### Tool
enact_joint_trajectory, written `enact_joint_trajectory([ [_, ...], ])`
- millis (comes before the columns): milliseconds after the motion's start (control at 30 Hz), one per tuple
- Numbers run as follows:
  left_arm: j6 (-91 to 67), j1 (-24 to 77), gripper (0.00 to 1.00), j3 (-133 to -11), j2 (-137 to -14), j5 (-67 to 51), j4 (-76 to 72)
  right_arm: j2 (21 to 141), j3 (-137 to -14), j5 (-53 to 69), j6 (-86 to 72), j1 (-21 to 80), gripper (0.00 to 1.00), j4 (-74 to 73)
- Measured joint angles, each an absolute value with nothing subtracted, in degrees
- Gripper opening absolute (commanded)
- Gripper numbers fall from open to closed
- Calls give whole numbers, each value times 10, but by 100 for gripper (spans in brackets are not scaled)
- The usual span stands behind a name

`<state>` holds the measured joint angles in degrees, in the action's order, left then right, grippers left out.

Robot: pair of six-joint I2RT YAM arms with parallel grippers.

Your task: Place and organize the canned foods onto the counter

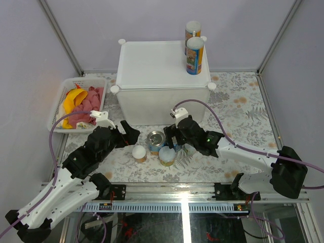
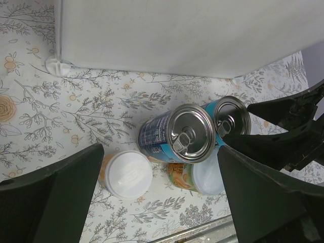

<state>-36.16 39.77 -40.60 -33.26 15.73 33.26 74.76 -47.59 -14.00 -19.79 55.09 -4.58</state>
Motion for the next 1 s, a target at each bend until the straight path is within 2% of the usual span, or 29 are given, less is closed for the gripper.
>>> enact_joint_trajectory([
  [1000,-366,398,96,-406,-333,161,332,713,-430,-143,-169,554,99,-83],
])
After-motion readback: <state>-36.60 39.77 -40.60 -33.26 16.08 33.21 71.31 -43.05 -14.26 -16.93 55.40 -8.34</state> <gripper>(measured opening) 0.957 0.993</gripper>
